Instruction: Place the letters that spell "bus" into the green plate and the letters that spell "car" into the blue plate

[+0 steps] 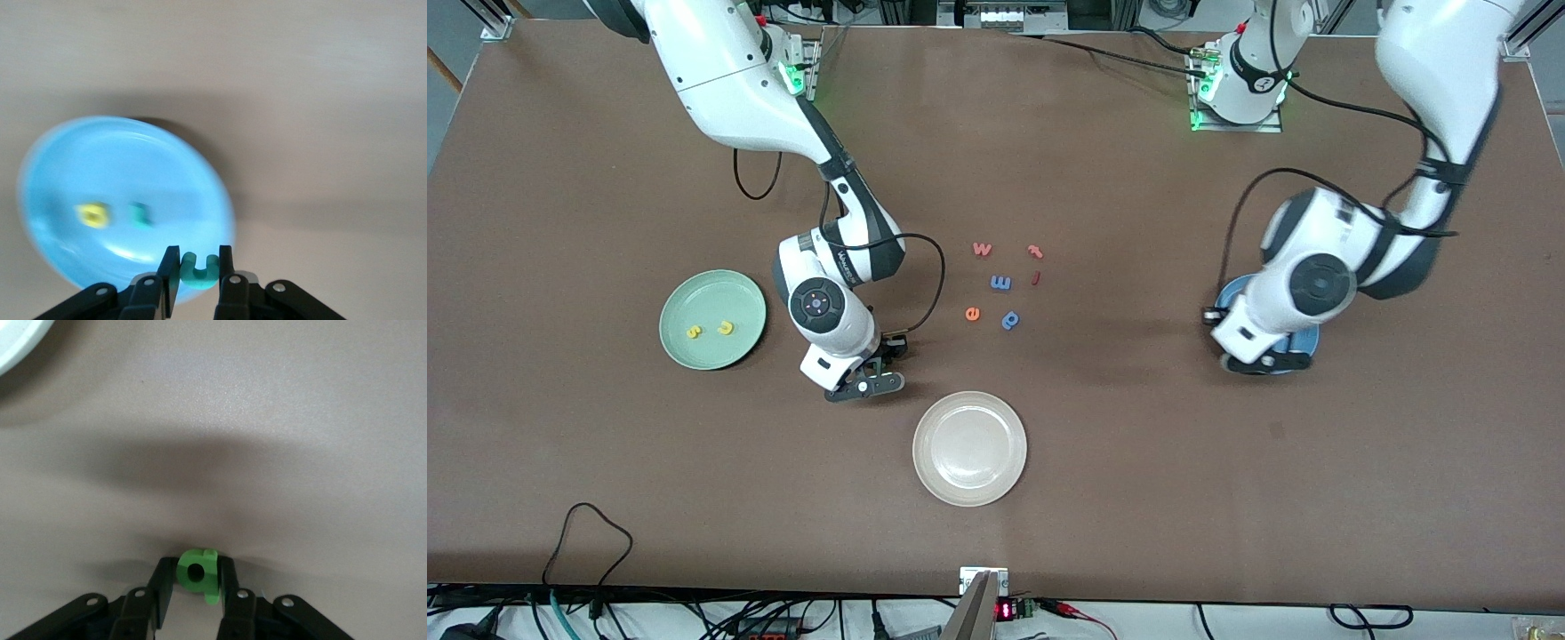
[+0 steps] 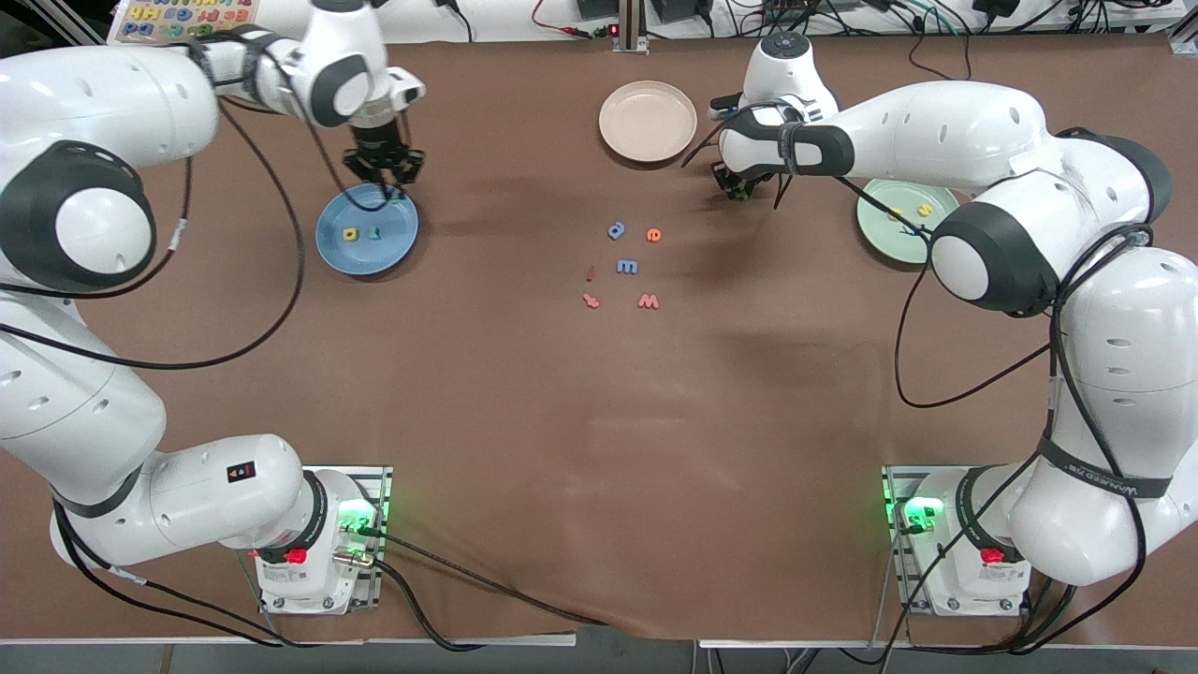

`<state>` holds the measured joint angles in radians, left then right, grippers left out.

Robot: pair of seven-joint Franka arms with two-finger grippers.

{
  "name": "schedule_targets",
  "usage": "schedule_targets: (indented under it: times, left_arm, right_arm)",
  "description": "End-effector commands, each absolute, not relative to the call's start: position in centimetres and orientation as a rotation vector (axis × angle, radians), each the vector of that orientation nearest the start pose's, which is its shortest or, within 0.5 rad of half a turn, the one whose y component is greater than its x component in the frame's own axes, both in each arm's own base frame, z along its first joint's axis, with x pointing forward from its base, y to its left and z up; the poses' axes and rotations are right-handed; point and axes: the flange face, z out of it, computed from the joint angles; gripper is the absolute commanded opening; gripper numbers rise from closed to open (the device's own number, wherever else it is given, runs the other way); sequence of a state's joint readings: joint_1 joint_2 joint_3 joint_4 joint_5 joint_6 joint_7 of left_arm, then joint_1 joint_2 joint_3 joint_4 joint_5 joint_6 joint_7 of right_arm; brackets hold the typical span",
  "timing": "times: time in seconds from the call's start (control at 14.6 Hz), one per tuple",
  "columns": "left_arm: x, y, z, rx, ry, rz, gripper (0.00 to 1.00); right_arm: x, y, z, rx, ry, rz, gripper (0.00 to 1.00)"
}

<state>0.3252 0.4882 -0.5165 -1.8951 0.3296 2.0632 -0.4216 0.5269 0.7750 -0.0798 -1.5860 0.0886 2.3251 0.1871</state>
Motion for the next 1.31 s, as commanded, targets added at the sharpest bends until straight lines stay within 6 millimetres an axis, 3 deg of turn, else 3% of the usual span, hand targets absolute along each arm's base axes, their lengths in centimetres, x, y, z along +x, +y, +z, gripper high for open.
schedule_targets:
  times: [0.0,0.27,0.41,0.62,0.82,0.89,0.96,1.03,1.1,1.24]
  left_arm:
    - [60.1,-6.3,23.1,-3.022,-0.057,0.367,0.04]
    - [60.6,-3.6,19.3,-3.04,-0.062,0.33,0.05]
    - [60.5,-4.2,18.5,-3.055,-0.079,0.348,0.05]
    - [60.3,-5.5,18.6,-3.057,-0.063,0.355,0.06]
    - [59.8,-6.5,18.5,-3.056,-0.049,0.376,0.07]
    - [59.8,-6.5,18.5,-3.056,-0.049,0.376,0.16]
    - [59.9,-6.4,18.6,-3.057,-0.036,0.372,0.45]
    - [60.0,-6.3,18.6,-3.06,-0.029,0.371,0.83]
    - [60.2,-6.3,19.1,-3.06,-0.025,0.356,1.0]
    - [60.5,-6.6,20.1,-3.066,-0.02,0.331,1.0]
  right_arm:
    - [61.1,30.5,16.7,-3.129,-0.331,0.095,0.2]
    - [61.8,29.8,17.4,-3.125,-0.341,0.075,0.09]
    - [62.6,28.8,19.3,-3.12,-0.317,0.048,0.09]
    - [64.2,23.8,23.8,-3.13,-0.265,0.095,0.09]
    - [64.1,15.8,26.9,-3.109,-0.323,0.189,0.09]
    - [63.5,12.5,27.4,-3.098,-0.331,0.212,0.09]
    - [62.9,9.5,27.6,-3.088,-0.336,0.23,0.1]
    - [62.1,6.4,27.5,-3.078,-0.336,0.255,0.12]
    - [61.3,3.7,27.0,-3.071,-0.33,0.281,0.16]
    - [60.4,0.1,26.0,-3.071,-0.34,0.322,0.2]
